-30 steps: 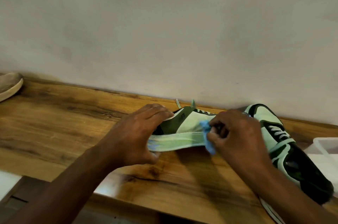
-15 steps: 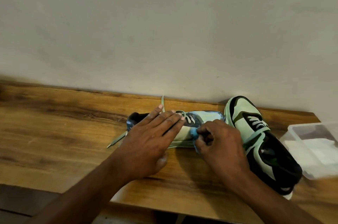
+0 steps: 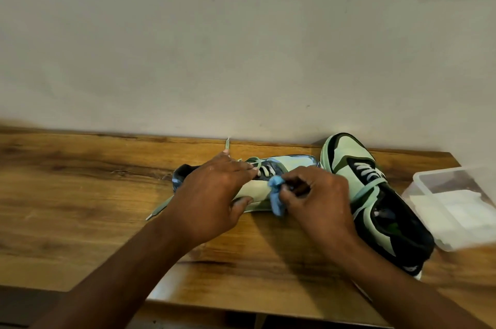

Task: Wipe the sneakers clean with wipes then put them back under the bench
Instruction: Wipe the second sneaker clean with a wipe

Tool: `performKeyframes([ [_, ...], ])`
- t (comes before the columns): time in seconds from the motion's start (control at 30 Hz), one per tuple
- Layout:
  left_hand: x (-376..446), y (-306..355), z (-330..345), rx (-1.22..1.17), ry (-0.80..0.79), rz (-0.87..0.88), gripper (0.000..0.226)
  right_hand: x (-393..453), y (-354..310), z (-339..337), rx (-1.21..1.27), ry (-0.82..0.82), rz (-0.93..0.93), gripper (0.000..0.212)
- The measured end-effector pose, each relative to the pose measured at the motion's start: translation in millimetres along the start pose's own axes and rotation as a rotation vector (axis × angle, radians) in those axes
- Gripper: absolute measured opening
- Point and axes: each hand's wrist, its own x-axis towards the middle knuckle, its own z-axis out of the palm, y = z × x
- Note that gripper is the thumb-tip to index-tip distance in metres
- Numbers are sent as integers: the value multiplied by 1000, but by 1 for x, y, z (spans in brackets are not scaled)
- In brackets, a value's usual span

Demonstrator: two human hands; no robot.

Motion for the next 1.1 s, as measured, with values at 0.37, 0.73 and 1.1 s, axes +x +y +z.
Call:
performKeyframes([
  [0.37,1,3,-5,-166,-51,-143,58,12,-24,12,-75,-39,-59,19],
  [0.73,0,4,-7,-228,-74,-155,59,17,-35,16,-135,-214,-110,12],
  [1.1,-1,0,-2,-217,-59,-175,73,23,-34,9,-129,-291,-85,16],
])
